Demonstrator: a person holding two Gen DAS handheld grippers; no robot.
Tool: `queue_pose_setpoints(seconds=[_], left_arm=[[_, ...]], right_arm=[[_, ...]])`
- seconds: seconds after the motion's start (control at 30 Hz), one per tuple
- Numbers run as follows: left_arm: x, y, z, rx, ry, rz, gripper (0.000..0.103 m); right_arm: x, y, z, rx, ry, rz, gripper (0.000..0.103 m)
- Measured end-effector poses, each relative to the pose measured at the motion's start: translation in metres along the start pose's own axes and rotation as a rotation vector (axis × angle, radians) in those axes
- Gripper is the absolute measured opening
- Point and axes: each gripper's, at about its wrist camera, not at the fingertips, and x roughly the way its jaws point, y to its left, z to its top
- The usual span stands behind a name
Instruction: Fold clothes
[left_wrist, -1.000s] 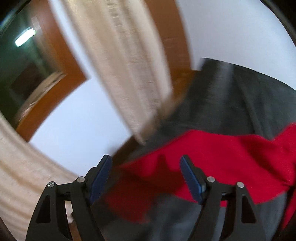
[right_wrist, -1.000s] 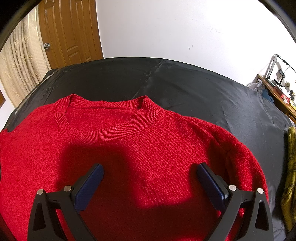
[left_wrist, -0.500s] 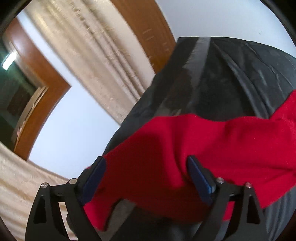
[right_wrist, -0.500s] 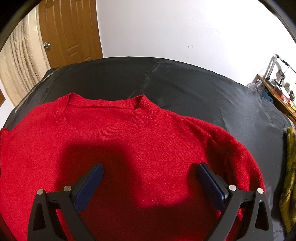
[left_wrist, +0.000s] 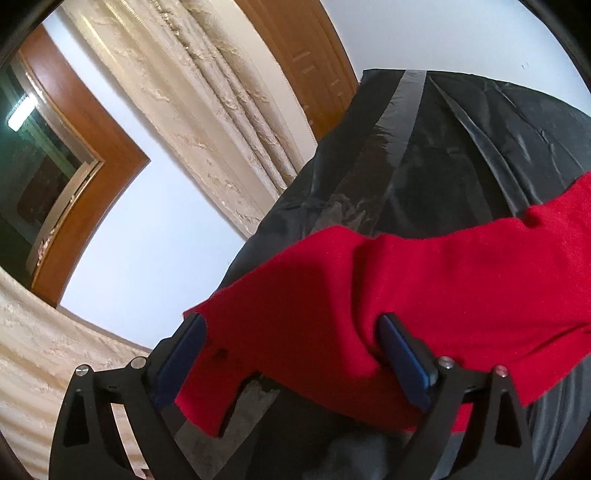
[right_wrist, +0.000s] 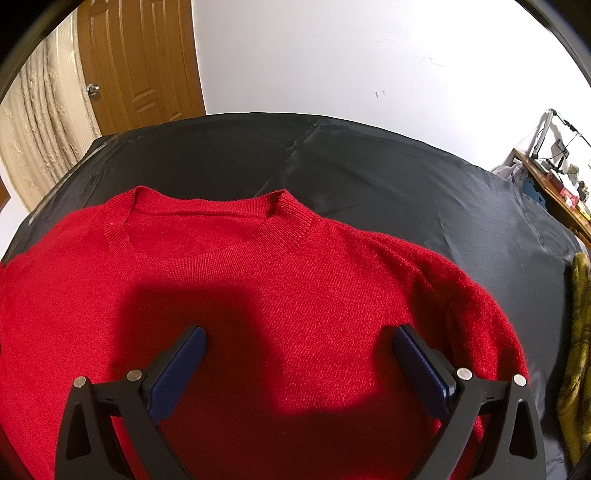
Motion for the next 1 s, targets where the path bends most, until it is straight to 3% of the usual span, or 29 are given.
queue_pose_setpoints(seconds=[0.13, 0.27, 0.37, 0.43, 0.6, 0.73, 0.83, 1.0], left_arm=[[0.007, 0.017, -0.014, -0.015, 0.038, 0.036, 0.099], [0.011, 0.038, -0.019, -0.115, 0.061, -0.053, 0.101], [-0.003, 0.023, -0.018, -0.101, 0.035, -0.072, 0.101], [-0.017, 0.005, -0.002, -0.072, -0.020, -0.131, 0.101], [-0.065, -0.068, 0.038, 0.012, -0.135, -0.330, 0.101], [-0.084, -0.142, 0.066, 0.114, -0.155, -0.457, 0.101], [-0.097, -0.210, 0.083, 0.250, -0.186, -0.449, 0.101], [-0.074, -0.281, 0.108, 0.295, -0.092, -0.467, 0.101]], right_arm=[[0.000, 0.000, 0.000, 0.000, 0.000, 0.000, 0.103], [0.000, -0.001, 0.000, -0.001, 0.000, 0.000, 0.103], [0.000, -0.001, 0.000, -0.001, 0.000, 0.001, 0.103], [0.000, -0.001, 0.000, -0.001, -0.001, 0.001, 0.103], [0.000, -0.001, 0.000, -0.002, -0.001, 0.001, 0.103], [0.000, -0.001, 0.000, -0.002, -0.001, 0.001, 0.103], [0.000, -0.001, 0.000, -0.003, -0.001, 0.001, 0.103], [0.000, -0.001, 0.000, -0.003, -0.001, 0.002, 0.103]])
